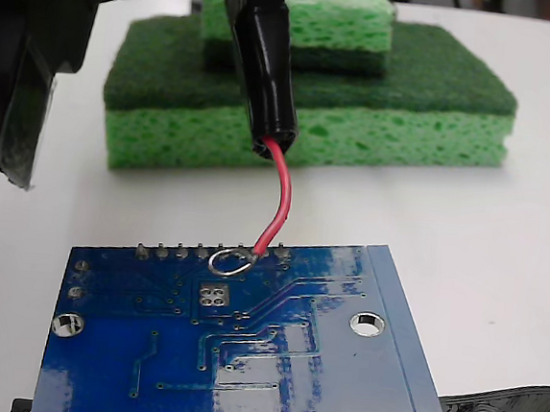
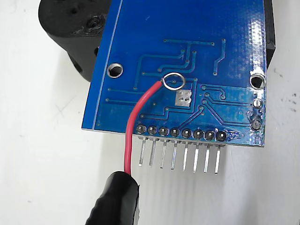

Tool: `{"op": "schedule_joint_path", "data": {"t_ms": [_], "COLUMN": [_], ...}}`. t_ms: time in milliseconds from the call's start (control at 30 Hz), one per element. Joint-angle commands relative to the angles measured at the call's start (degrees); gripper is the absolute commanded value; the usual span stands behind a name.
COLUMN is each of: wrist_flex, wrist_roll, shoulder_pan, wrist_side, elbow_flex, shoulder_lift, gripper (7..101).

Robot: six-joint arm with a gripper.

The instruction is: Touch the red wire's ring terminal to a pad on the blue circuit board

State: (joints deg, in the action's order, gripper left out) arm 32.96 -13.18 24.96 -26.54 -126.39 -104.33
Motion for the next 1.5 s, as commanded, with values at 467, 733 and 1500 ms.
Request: {"op": "schedule_joint_path", "data": {"t_ms": [467,733,1500], "wrist_flex": [0.6,0.6,1.5], "wrist_roll": [-0.4,-0.9,-1.7], "shoulder_pan": [0.4,1.1,1.1], "wrist_side": [0.1,-0.1,-0.4], "elbow_flex": [1.4,0.8,1.3], "shoulder_lift": [1.1,1.1,-0.1], "gripper": [100.3,100.3,100.3]}}
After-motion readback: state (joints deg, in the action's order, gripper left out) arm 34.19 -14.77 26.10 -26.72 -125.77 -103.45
